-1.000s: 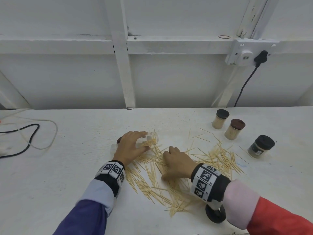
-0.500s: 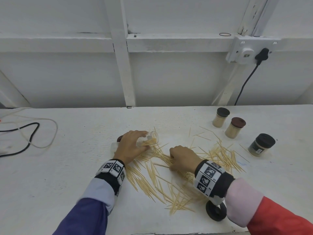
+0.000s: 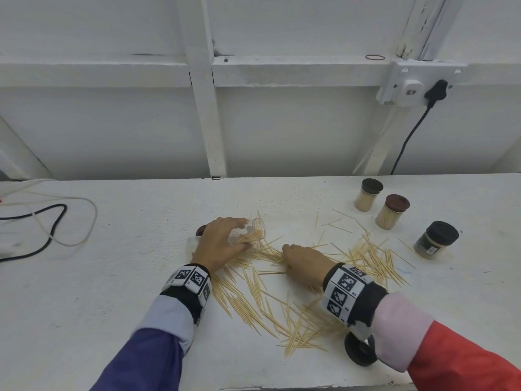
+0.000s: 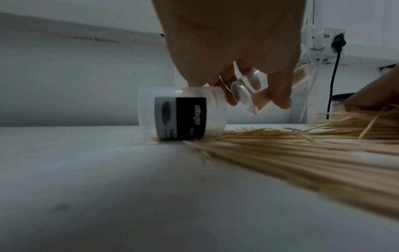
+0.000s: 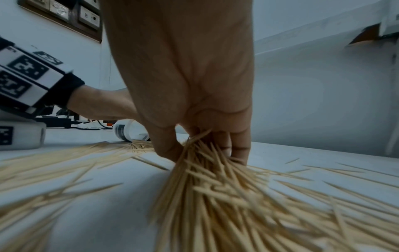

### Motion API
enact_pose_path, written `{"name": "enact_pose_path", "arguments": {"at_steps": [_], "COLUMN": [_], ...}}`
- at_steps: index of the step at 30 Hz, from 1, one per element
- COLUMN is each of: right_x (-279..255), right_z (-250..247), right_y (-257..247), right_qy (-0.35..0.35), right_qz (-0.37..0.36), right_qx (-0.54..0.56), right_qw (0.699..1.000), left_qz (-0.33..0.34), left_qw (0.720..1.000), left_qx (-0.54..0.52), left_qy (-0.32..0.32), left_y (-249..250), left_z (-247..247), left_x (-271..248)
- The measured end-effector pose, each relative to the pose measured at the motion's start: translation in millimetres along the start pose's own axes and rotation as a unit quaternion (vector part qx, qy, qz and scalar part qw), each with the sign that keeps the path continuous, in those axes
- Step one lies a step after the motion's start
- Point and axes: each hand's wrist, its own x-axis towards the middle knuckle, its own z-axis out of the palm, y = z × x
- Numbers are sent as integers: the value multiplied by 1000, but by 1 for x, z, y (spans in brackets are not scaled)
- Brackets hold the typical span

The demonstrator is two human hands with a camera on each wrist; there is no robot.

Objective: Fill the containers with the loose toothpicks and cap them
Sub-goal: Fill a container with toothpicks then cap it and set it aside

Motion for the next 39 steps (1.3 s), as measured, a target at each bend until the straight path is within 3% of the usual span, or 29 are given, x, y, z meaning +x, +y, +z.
{"name": "enact_pose_path", "arguments": {"at_steps": [13, 20, 32, 39], "right_x": [8, 12, 14, 16], "right_z": [-22, -26, -39, -50], "right_y": [19, 22, 19, 5], "right_qy": [-1, 35, 117, 183], "right_qz": [-14, -37, -76, -93], "right_qx": [208, 341, 492, 611], "right_qw": [978, 939, 859, 765], "left_qz": [-22, -42, -57, -54], "left_qw": [1000, 999, 998, 998], "left_qx": [-16, -4, -7, -15], "left_qy": [6, 21, 26, 28], "left_y": [1, 0, -1, -2], "left_z": [0, 2, 3, 2], "left_x": [0, 2, 2, 2]}}
